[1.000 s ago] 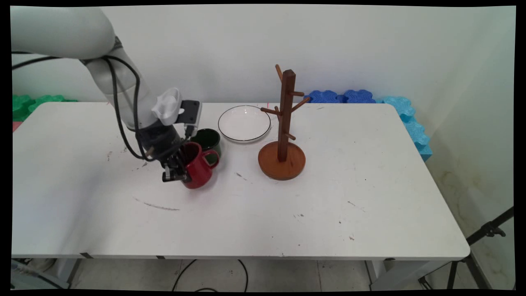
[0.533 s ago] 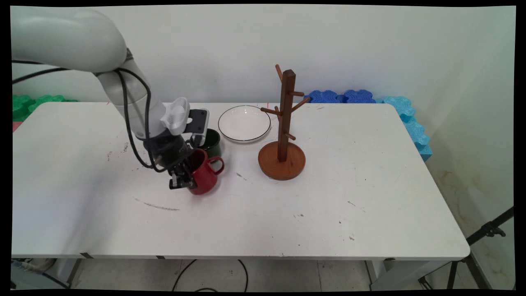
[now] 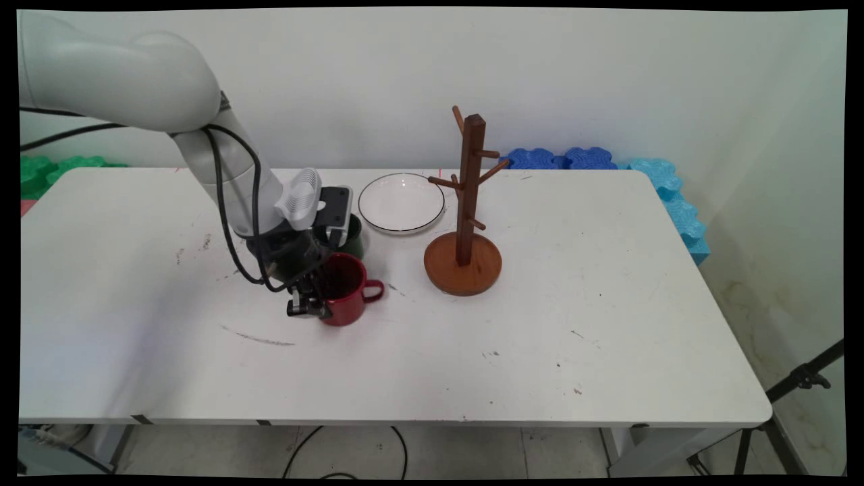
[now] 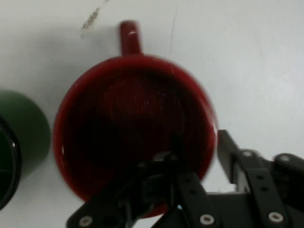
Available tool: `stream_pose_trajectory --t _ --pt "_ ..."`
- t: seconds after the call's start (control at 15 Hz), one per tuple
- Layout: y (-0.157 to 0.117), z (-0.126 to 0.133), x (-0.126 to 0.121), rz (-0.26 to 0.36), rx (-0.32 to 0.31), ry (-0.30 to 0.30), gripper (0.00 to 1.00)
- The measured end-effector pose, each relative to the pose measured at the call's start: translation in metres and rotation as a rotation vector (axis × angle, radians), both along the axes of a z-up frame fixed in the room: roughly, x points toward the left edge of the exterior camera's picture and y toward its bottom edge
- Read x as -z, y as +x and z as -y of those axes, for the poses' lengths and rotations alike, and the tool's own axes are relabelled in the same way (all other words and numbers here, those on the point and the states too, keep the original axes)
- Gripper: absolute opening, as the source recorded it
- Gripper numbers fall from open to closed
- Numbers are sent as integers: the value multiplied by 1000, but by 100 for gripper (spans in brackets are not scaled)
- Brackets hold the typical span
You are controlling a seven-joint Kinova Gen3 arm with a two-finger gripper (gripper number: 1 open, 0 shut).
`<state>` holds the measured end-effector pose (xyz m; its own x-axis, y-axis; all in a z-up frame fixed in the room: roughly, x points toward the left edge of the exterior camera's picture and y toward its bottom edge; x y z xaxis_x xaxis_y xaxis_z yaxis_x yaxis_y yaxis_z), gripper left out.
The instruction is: Place the picked object on the table
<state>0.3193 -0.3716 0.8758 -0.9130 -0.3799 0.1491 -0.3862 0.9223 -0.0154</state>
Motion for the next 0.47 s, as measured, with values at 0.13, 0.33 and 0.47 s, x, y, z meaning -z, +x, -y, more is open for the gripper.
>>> stream_pose_trajectory --t 0.13,0.33,0.47 --pt "-1 -1 2 -5 2 -1 100" --pt "-3 -2 2 -17 5 -6 100" --pt "-3 -3 0 -32 2 -12 100"
